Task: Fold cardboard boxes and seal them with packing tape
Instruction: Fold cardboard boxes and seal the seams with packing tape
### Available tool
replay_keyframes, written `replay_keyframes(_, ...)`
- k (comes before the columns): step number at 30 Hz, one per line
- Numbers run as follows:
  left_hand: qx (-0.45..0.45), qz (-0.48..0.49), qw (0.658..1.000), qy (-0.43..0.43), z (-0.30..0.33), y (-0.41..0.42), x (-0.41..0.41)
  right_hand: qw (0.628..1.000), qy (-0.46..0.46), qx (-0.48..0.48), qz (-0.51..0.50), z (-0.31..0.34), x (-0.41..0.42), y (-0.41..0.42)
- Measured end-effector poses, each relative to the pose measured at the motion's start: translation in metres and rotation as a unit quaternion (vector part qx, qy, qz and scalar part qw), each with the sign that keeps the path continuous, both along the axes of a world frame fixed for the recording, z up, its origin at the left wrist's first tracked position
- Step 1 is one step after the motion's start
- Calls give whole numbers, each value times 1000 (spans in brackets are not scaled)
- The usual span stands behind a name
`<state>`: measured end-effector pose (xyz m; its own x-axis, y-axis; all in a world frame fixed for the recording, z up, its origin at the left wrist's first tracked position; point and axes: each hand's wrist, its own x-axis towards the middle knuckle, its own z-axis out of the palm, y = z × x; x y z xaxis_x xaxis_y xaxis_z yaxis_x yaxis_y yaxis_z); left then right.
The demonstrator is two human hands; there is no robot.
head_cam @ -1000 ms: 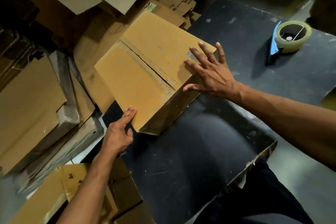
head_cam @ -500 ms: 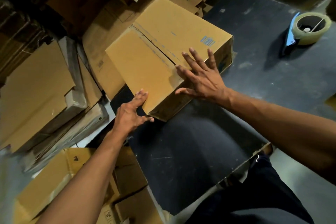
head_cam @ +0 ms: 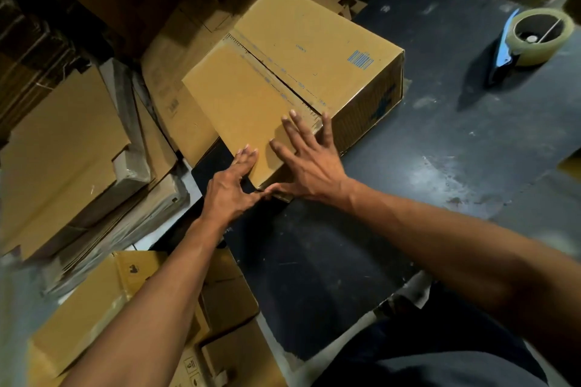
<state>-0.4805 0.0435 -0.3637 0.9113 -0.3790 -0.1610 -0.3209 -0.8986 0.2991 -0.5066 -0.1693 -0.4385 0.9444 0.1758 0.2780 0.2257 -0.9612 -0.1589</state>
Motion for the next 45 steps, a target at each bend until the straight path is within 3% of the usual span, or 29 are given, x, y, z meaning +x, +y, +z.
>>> replay_keyframes(5, 104, -25, 994, 36, 15, -15, -14, 997, 30, 57, 35, 16, -13, -17)
replay_keyframes(8, 72, 0, 996, 51, 17, -26, -23, 990, 87, 109, -9, 47, -13, -62)
replay_keyframes(12, 0, 79, 997, 9, 17, -55, -37, 971, 148, 118, -146, 87, 21, -146)
replay_keyframes(14, -32, 118, 992, -1, 16, -74, -42, 962, 197, 92, -167, 101, 44, -177)
replay_keyframes(19, 25, 163, 986, -34, -4, -113, -69, 959, 265, -100, -27, 90, 56, -189)
replay_keyframes(23, 45, 197, 979, -38, -11, -122, -87, 959, 216, -169, -67, 81, 2, -157)
replay_keyframes(25, 39, 214, 975, -48, -4, -122, -91, 956, 219, -195, -28, 99, -35, -129)
replay_keyframes(27, 23, 213, 975, -65, 2, -124, -96, 953, 240, -174, 58, 120, -66, -106)
replay_keyframes(31, -22, 227, 973, -29, 16, -140, -106, 943, 280, 11, 181, 142, -78, -103)
replay_keyframes(34, -31, 217, 976, -9, 23, -163, -118, 940, 275, 64, 193, 143, -48, -141)
replay_keyframes(36, -40, 215, 976, 7, 21, -182, -127, 951, 256, 90, 148, 137, -17, -174)
replay_keyframes(40, 37, 208, 977, 4, 5, -216, -131, 949, 311, -43, 28, 119, 39, -228)
replay_keyframes(45, 95, 183, 979, 3, -8, -209, -127, 940, 304, -105, 115, 102, 31, -237)
